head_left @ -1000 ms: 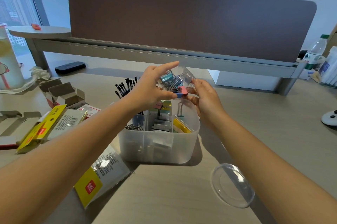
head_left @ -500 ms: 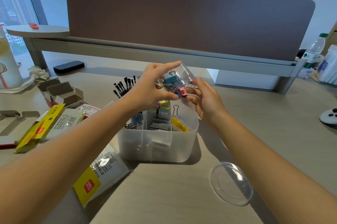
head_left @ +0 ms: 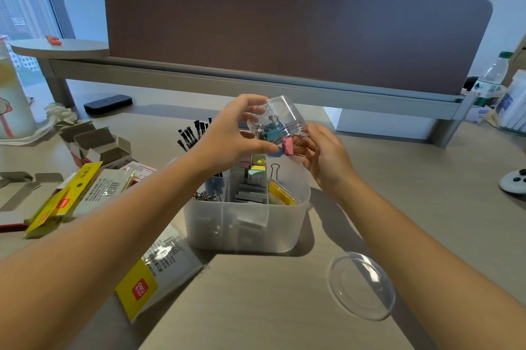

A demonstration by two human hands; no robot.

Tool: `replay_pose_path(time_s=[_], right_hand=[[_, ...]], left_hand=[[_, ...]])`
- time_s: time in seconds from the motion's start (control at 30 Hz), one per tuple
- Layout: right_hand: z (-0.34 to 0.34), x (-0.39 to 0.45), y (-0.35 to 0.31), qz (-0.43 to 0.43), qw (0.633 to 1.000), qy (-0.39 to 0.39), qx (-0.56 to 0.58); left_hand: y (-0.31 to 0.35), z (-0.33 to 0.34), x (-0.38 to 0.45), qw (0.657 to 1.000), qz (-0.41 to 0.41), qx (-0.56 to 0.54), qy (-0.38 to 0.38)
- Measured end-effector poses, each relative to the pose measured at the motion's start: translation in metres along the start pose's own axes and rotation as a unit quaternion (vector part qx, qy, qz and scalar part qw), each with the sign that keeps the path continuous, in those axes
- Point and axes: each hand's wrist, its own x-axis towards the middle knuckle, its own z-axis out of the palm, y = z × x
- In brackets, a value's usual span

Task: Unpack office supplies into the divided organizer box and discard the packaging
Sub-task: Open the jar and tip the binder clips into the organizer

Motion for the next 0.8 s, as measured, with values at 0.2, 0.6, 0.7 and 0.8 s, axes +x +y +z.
replay_pose_path(time_s=[0.2, 0.6, 0.7, 0.8], right_hand=[[-0.002, 0.001, 0.001, 0.012, 1.0, 0.005, -0.012], [-0.001, 0.0, -0.003, -0.001, 0.998, -0.004, 0.056], [-0.004, -0.005, -0.004, -0.011, 0.997, -0.013, 0.073], [-0.008, -0.008, -0.004, -0.032, 0.997, -0.013, 0.065]], left_hand=[[-0.001, 0.002, 0.001, 1.0, -0.011, 0.004, -0.005], [0.0, 0.0, -0.001, 1.0, 0.01, -0.009, -0.002], [0.001, 0.002, -0.003, 0.999, 0.028, -0.007, -0.015], [0.002, 0.003, -0.006, 0.998, 0.049, 0.001, -0.024]])
